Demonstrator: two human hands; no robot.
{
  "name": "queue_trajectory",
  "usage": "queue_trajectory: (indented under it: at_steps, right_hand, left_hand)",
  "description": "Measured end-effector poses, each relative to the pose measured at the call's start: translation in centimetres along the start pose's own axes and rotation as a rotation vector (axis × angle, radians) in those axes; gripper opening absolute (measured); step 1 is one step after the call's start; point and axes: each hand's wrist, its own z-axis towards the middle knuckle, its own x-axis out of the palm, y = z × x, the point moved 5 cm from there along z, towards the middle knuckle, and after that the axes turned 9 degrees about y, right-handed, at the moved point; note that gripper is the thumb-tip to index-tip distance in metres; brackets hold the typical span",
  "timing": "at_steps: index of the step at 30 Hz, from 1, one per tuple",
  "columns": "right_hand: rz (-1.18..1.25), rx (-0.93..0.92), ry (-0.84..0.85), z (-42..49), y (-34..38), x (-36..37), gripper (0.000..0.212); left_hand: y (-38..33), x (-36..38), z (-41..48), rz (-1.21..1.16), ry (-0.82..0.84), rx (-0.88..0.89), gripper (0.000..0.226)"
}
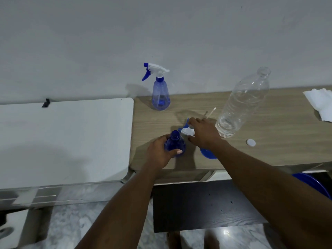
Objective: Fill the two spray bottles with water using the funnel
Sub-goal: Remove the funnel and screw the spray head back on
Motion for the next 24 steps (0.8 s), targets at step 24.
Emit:
queue_trajectory:
  at_steps: [24]
  right_hand:
    - [0.252,-0.162,-0.413,-1.6,0.1,-12.4,0.031]
  left_hand:
    - [-0.9,2.3,1.5,-0.066,0.089,-0.066,0.071]
